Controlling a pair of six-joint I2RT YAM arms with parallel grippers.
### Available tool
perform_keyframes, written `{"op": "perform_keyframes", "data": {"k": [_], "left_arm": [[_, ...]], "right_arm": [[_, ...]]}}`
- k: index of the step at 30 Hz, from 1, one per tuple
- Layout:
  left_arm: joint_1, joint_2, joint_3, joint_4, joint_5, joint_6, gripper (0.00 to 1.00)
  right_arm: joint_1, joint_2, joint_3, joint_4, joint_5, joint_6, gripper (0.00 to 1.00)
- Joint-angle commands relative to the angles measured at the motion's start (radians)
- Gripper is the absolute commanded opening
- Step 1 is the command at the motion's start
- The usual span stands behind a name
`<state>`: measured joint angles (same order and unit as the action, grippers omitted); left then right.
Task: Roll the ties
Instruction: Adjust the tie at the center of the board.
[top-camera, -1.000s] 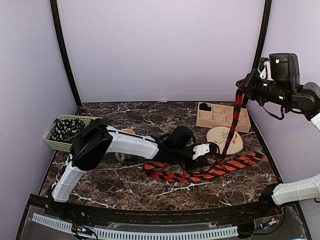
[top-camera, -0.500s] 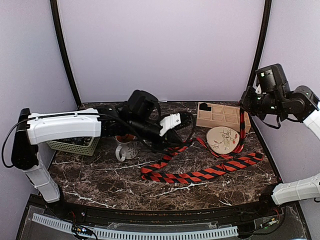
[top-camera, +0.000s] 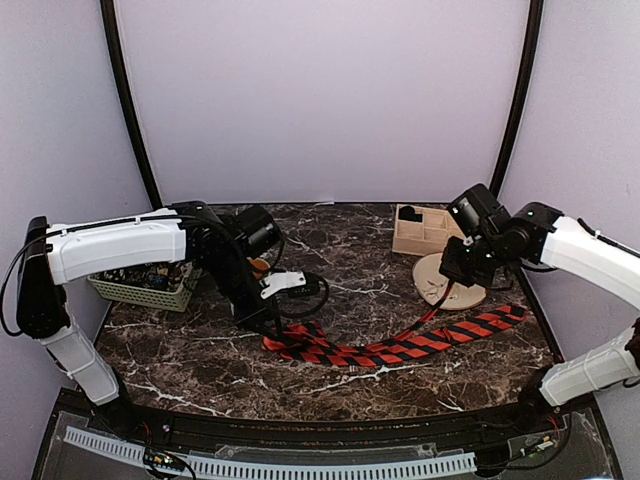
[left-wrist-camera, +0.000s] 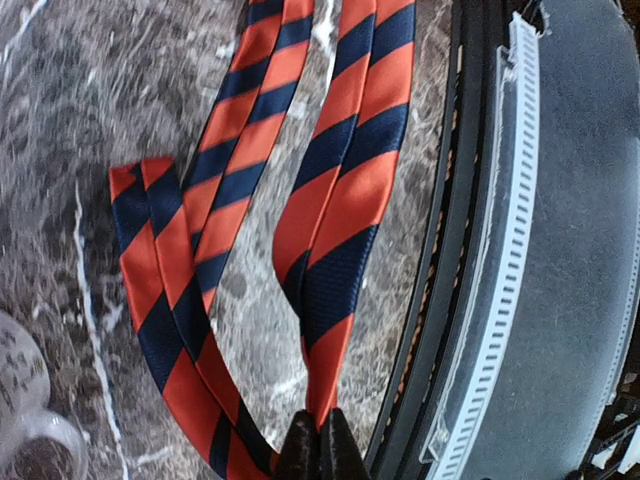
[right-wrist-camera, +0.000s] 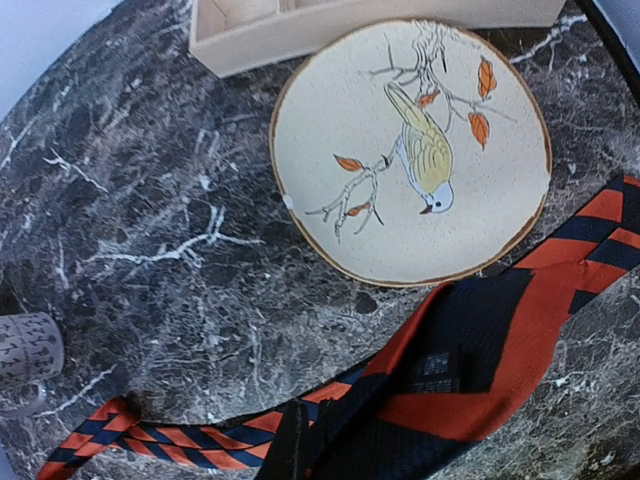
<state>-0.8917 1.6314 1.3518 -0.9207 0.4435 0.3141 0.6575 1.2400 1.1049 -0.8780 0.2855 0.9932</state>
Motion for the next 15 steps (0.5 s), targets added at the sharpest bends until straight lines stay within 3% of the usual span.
{"op": "perform_keyframes", "data": {"k": [1,6,12,15], "left_arm": [[0.045,-0.033,-0.032,-0.226,-0.07,-0.013,0.0],[0.108,-0.053,-0.062,-0.214,-0.099,-0.012,0.0],[0.18,-0.006,-0.118,-0.247,-0.136,0.059,0.0],[0.181,0.025,-0.155,-0.228,-0.136,0.072,0.0]], "right_arm": [[0.0,0.017,-0.085,0.096,-0.035,0.014,0.01],[0.001,0.052,-0.149,0.156,-0.064,0.017,0.06],[0.001,0.102,-0.196,0.116,-0.057,0.028,0.0],[0.002,0.116,-0.205,0.088,-0.085,0.013,0.13]]}}
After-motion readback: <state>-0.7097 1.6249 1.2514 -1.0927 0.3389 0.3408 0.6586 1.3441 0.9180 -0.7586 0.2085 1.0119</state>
